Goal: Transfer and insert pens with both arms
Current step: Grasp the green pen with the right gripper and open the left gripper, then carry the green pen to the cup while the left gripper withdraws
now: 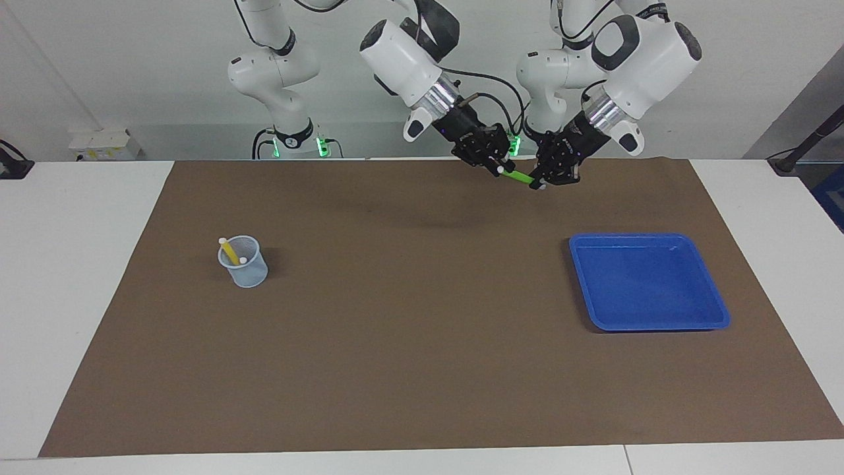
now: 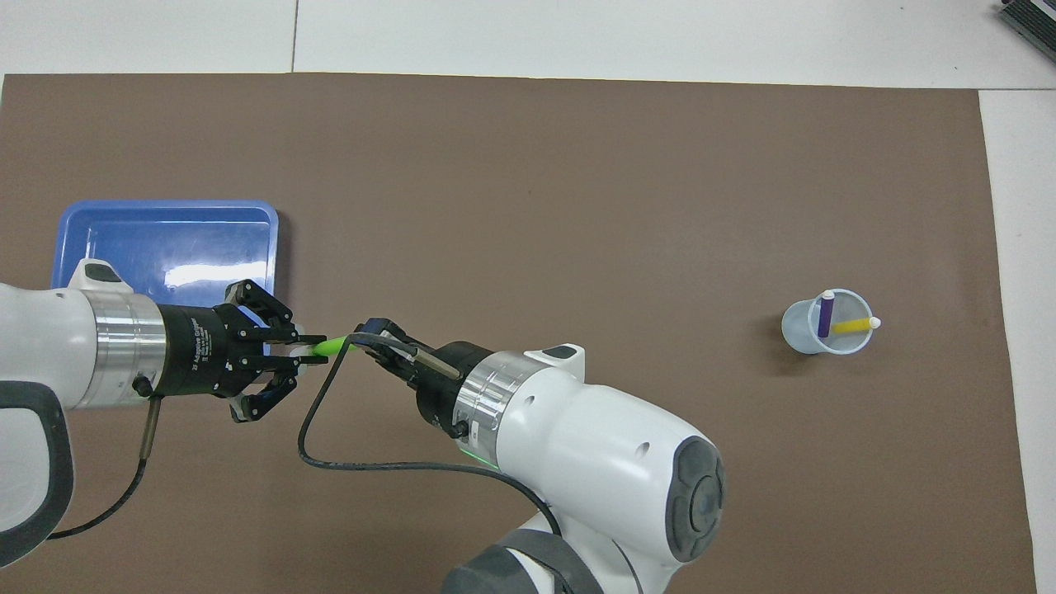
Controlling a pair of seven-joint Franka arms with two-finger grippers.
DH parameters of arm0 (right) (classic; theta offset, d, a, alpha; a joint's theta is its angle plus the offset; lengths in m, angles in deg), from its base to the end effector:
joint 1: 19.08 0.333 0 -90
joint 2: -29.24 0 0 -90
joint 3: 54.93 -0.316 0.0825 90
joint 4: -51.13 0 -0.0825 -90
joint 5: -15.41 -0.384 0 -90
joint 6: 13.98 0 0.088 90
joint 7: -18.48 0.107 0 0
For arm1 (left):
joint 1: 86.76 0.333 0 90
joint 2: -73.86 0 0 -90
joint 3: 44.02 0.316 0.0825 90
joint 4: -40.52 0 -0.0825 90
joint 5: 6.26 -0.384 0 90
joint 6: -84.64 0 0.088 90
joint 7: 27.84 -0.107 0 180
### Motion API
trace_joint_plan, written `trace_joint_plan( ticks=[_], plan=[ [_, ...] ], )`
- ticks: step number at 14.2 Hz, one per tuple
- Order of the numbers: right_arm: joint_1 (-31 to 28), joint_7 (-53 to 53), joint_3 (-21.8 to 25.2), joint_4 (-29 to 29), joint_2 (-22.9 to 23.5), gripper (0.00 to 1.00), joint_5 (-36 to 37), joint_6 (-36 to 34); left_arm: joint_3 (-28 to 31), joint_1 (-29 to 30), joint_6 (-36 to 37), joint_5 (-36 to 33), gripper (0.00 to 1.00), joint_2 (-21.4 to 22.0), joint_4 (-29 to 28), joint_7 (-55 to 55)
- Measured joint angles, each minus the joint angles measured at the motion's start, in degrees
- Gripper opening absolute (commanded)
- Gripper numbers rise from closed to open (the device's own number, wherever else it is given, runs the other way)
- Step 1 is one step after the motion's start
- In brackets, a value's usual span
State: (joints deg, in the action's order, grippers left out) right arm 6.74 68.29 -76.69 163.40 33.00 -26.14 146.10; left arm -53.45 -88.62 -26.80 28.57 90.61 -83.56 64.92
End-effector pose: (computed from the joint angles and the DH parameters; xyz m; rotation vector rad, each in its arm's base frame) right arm 0.4419 0.4305 0.5244 -2.1431 0.7113 -0.1108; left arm 0.4612 -0.1376 0.5310 1.8582 1.9804 -0.5137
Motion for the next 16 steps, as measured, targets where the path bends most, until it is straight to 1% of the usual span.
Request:
trace_joint_plan(
  ticks=[1, 2, 3, 6, 7, 8, 9, 10, 12, 13, 16],
  plan=[
    [0.1, 0.0, 0.0, 0.0, 0.0, 0.16, 0.0, 0.1, 0.0, 0.0, 0.0, 0.0, 0.00, 0.0, 0.0, 0.0],
    [0.1, 0.0, 0.0, -0.2, 0.0, 0.03, 0.0, 0.1, -0.1, -0.1, 0.1, 0.0, 0.00, 0.0, -0.2, 0.0],
    [0.1, 0.0, 0.0, -0.2, 0.0, 0.00, 0.0, 0.1, 0.0, -0.1, 0.1, 0.0, 0.00, 0.0, -0.2, 0.0],
    [0.1, 0.0, 0.0, -0.2, 0.1, 0.00, 0.0, 0.1, 0.1, -0.1, 0.0, 0.0, 0.00, 0.1, -0.2, 0.0],
    [0.1, 0.0, 0.0, -0.2, 0.1, 0.00, 0.0, 0.1, 0.1, -0.1, 0.0, 0.0, 0.07, 0.1, -0.2, 0.0],
    [0.1, 0.0, 0.0, -0.2, 0.1, 0.00, 0.0, 0.1, 0.1, -0.1, 0.0, 0.0, 0.48, 0.1, -0.2, 0.0],
    [0.1, 0.0, 0.0, -0.2, 0.1, 0.00, 0.0, 0.1, 0.1, -0.1, 0.0, 0.0, 0.51, 0.1, -0.3, 0.0],
    [0.1, 0.0, 0.0, -0.2, 0.2, 0.00, 0.0, 0.1, 0.1, -0.1, 0.0, 0.0, 0.63, 0.2, -0.2, 0.1],
    [0.1, 0.0, 0.0, -0.2, 0.5, 0.00, 0.0, 0.1, 0.1, -0.1, 0.0, 0.0, 0.97, 0.4, -0.2, 0.2],
    [0.1, 0.0, 0.0, -0.2, 0.7, 0.00, 0.0, 0.1, 0.1, -0.1, 0.0, 0.0, 1.00, 0.5, -0.2, 0.3],
    [-0.1, -1.5, 0.3, -0.2, 0.7, 0.00, 0.0, 0.1, 0.1, -0.1, -0.1, 0.0, 1.00, 0.6, -0.2, 0.7]
  ],
)
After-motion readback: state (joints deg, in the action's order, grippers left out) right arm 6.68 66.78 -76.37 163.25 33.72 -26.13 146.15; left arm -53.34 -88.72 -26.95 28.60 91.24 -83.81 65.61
